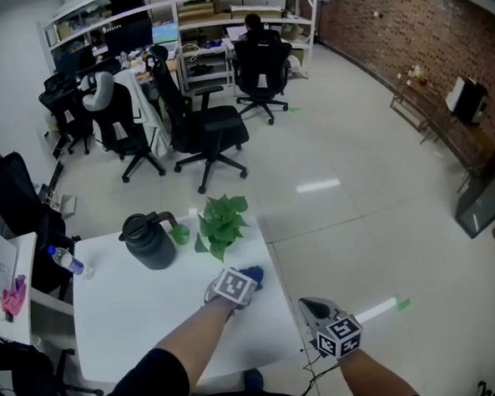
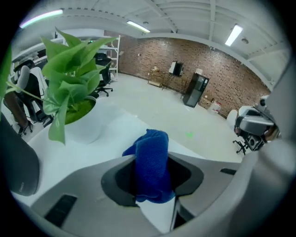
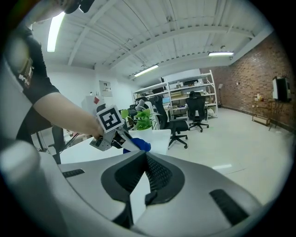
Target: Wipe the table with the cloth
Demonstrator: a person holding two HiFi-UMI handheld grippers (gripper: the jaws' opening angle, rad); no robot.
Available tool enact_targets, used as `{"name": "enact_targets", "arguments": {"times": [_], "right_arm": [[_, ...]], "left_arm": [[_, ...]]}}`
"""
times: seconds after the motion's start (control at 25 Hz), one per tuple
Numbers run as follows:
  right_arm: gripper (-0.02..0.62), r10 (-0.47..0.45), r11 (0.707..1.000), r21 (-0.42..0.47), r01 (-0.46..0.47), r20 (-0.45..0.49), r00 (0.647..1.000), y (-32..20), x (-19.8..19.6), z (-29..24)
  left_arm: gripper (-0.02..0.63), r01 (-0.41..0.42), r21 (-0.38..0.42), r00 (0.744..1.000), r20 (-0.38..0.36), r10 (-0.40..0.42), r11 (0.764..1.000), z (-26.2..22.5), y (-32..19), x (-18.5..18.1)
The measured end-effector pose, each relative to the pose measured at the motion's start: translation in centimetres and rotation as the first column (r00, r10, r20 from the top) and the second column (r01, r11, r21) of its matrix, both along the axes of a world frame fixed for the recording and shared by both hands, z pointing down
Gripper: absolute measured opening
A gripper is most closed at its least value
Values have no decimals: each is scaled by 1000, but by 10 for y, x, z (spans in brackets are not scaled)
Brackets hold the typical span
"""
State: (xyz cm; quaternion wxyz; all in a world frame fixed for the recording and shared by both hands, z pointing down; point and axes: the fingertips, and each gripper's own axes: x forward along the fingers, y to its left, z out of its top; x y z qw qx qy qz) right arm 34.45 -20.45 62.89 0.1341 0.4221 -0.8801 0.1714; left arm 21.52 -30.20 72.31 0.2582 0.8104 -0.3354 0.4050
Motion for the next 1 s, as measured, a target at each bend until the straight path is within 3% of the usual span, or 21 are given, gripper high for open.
{"name": "enact_targets", "arguments": {"times": [0.08, 0.2, 0.32, 0.44, 0.68, 0.92, 1.0], "right_arm": [[12, 1, 1000, -9, -1, 2, 1000, 1, 5, 4], [12, -3, 1000, -19, 3, 1, 1000, 3, 10, 9], [12, -4, 1000, -28, 4, -5, 1000, 5, 16, 12], [12, 3, 999, -33, -4, -10, 1000, 6, 24, 15], [12, 24, 998, -54, -25, -19, 1000, 15, 38, 23], [12, 37, 996, -80, -39, -28, 999, 27, 45, 35], [12, 39, 996, -85, -41, -27, 999, 29, 46, 39]], "left_arm": [[144, 8, -41, 1000, 30, -7, 999, 3, -5, 0], [144, 0, -101, 1000, 18, 2, 995, 10, -8, 12], [144, 3, -167, 998, 65, 8, 986, 21, -15, 14], [144, 27, -284, 996, 85, -3, 958, 37, -17, 16], [141, 49, -435, 993, 116, 2, 899, 52, -17, 17], [135, 27, -573, 997, 72, 17, 819, 51, -3, 26], [133, 2, -589, 997, 67, 47, 808, 50, 5, 29]]}}
